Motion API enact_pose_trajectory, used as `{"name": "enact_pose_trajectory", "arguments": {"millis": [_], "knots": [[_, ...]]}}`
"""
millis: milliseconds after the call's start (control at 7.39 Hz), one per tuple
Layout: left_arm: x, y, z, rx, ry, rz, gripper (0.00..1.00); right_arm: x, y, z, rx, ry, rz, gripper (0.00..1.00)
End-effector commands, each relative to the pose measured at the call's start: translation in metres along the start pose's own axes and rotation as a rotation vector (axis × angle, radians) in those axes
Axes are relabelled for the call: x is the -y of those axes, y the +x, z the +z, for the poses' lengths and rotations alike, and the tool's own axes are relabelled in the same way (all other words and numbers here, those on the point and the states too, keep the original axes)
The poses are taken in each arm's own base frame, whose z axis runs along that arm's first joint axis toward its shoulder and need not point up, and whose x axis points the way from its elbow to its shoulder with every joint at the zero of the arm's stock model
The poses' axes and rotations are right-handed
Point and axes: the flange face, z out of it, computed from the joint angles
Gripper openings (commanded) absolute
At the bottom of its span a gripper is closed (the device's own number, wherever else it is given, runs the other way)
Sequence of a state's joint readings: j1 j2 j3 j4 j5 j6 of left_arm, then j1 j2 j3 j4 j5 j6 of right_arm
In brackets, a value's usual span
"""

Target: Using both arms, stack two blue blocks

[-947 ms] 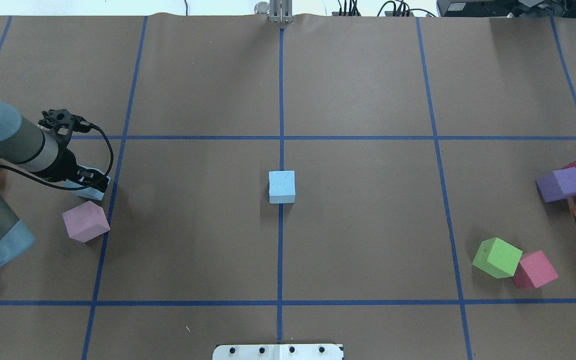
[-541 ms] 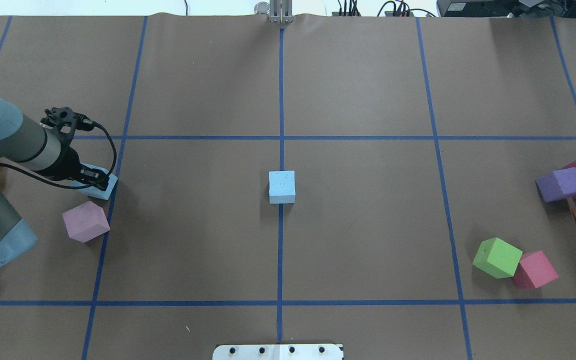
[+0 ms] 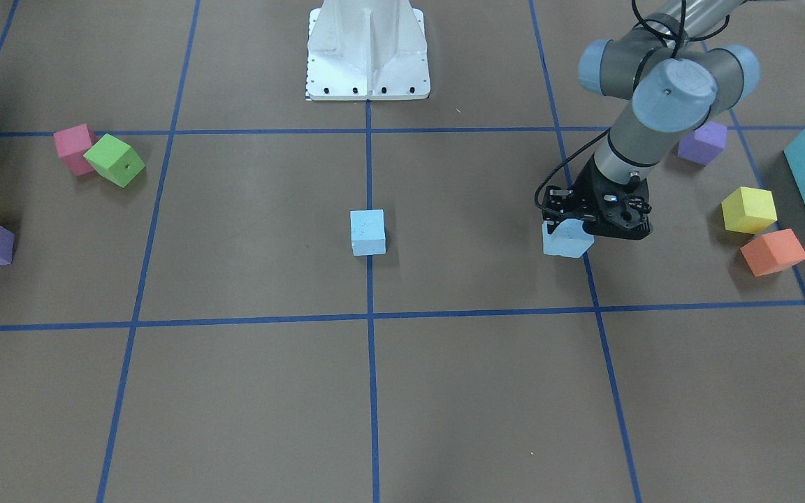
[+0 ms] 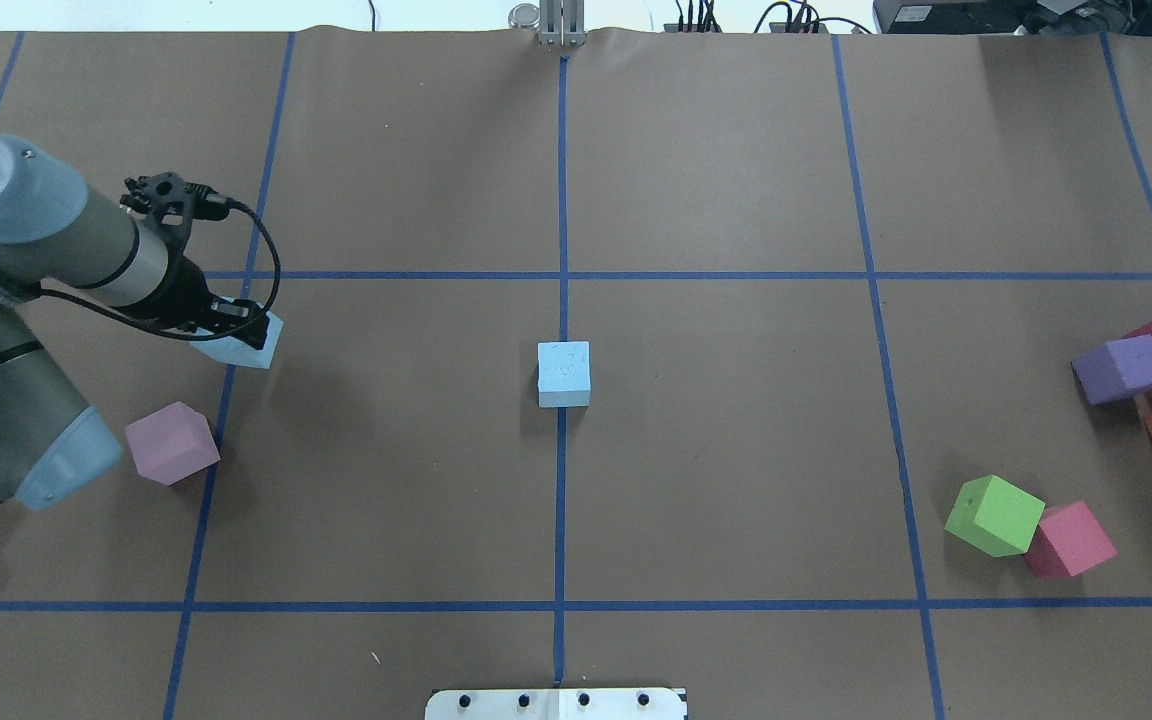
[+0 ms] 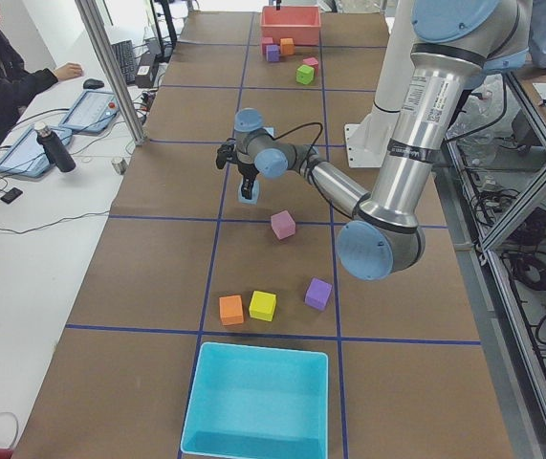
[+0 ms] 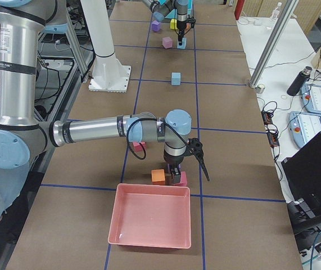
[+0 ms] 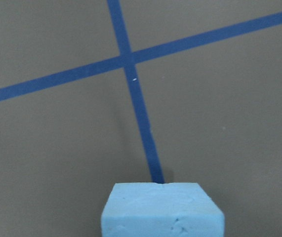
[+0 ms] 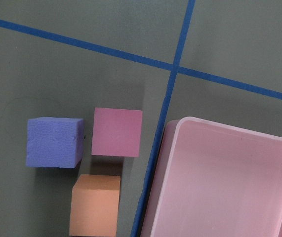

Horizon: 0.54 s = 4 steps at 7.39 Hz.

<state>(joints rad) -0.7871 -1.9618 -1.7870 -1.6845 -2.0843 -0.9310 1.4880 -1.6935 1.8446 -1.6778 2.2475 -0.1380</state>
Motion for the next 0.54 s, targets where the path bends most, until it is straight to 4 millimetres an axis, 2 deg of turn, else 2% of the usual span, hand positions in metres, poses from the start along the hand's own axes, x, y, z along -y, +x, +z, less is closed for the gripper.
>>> {"name": "enact_pose_trajectory", "arguments": {"millis": [0,135,271,406], "knots": [[-0.015,0.121,-0.019,0.028,-0.011,-0.131,0.00,0.000,0.000,0.000,-0.002,0.000,0.000,1.00],[-0.029,0.160,-0.018,0.010,-0.014,-0.149,0.00,0.000,0.000,0.000,-0.002,0.000,0.000,1.00],[-0.027,0.190,-0.022,-0.011,-0.014,-0.176,0.00,0.000,0.000,0.000,-0.002,-0.001,0.001,1.00],[-0.015,0.217,-0.020,-0.012,-0.017,-0.194,0.00,0.000,0.000,0.000,0.000,-0.001,0.004,1.00]]}}
